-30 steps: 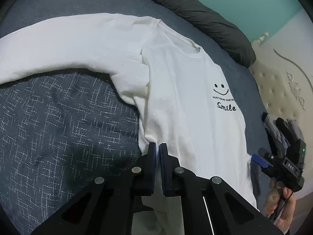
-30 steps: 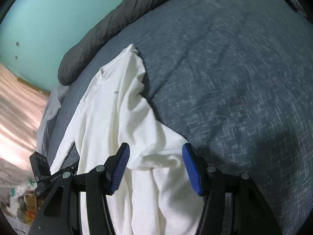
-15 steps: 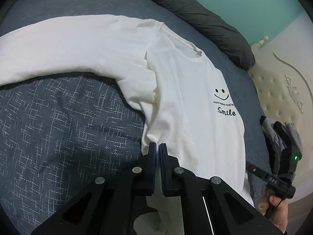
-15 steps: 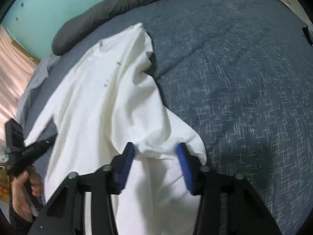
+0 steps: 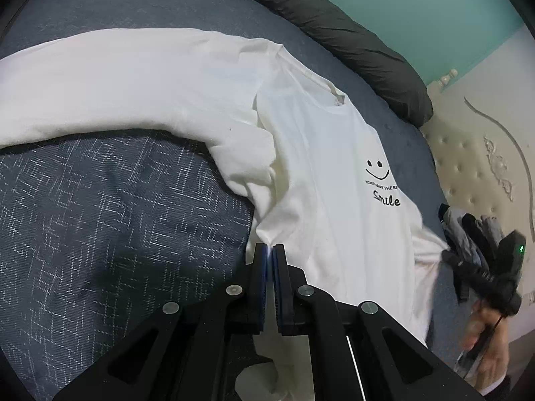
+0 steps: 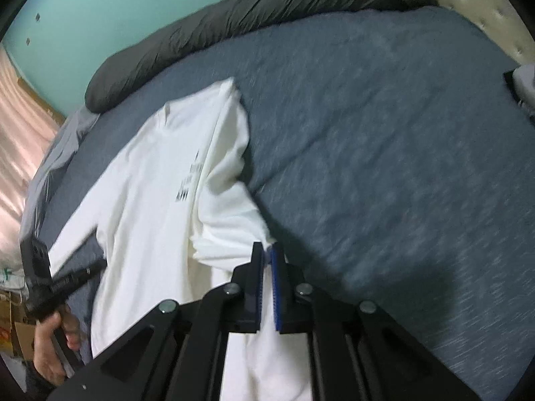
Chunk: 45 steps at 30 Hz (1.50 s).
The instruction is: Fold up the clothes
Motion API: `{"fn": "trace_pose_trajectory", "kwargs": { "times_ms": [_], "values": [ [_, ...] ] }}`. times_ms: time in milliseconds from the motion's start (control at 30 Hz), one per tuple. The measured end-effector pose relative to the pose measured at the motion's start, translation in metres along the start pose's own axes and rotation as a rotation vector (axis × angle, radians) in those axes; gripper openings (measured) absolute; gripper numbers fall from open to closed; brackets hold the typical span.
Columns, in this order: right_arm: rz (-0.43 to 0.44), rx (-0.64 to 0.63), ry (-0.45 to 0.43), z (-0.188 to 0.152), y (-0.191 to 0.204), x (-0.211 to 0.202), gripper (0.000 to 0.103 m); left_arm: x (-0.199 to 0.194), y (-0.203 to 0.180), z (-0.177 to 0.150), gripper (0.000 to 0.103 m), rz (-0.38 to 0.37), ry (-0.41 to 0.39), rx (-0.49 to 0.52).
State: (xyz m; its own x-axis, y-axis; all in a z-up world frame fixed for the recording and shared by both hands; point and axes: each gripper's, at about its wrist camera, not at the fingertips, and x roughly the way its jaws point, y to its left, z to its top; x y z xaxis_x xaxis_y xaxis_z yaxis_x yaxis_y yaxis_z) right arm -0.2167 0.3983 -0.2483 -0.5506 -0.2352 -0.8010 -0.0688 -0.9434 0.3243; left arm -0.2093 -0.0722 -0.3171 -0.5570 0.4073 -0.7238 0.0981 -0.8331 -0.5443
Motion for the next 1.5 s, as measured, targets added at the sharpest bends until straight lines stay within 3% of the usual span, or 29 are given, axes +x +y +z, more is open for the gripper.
{"fn": "trace_pose_trajectory", "kwargs": {
  "times_ms": [300, 533, 633, 933, 1000, 1067, 1233, 1367, 1500],
  "values": [
    [-0.140, 0.043, -0.025, 0.049, -0.041, -0.022, 0.004, 0.002, 0.002, 0.001, 0.004, 0.000, 0.003, -0.002],
    [-0.319, 0.072, -0.079, 0.085, -0.079, -0.024, 0.004, 0.005, 0.004, 0.001, 0.004, 0.001, 0.007, -0.006],
    [-0.310, 0.124, -0.068, 0.088, -0.097, -0.019, 0.004, 0.006, 0.005, 0.002, 0.004, 0.003, 0.008, -0.007],
    [-0.167, 0.190, -0.074, 0.059, -0.112, -0.023, 0.007, 0.006, 0.005, 0.004, 0.004, 0.005, 0.004, -0.014],
    [-0.143, 0.215, -0.071, 0.047, -0.115, -0.031, 0.027, 0.005, 0.006, 0.004, 0.004, 0.006, 0.000, -0.017],
    [-0.131, 0.205, -0.036, 0.035, -0.113, -0.033, 0.034, 0.004, 0.007, 0.005, 0.004, 0.008, -0.006, -0.023],
    [-0.137, 0.176, 0.072, 0.004, -0.105, -0.030, 0.040, 0.002, 0.006, 0.004, 0.004, 0.007, -0.008, -0.021],
    [-0.097, 0.242, 0.153, -0.022, -0.109, -0.016, 0.044, 0.001, 0.005, 0.003, 0.004, 0.005, -0.009, -0.019],
    [-0.091, 0.263, 0.153, -0.030, -0.110, -0.012, 0.044, 0.000, 0.006, 0.002, 0.004, 0.004, -0.010, -0.019]
  ]
}}
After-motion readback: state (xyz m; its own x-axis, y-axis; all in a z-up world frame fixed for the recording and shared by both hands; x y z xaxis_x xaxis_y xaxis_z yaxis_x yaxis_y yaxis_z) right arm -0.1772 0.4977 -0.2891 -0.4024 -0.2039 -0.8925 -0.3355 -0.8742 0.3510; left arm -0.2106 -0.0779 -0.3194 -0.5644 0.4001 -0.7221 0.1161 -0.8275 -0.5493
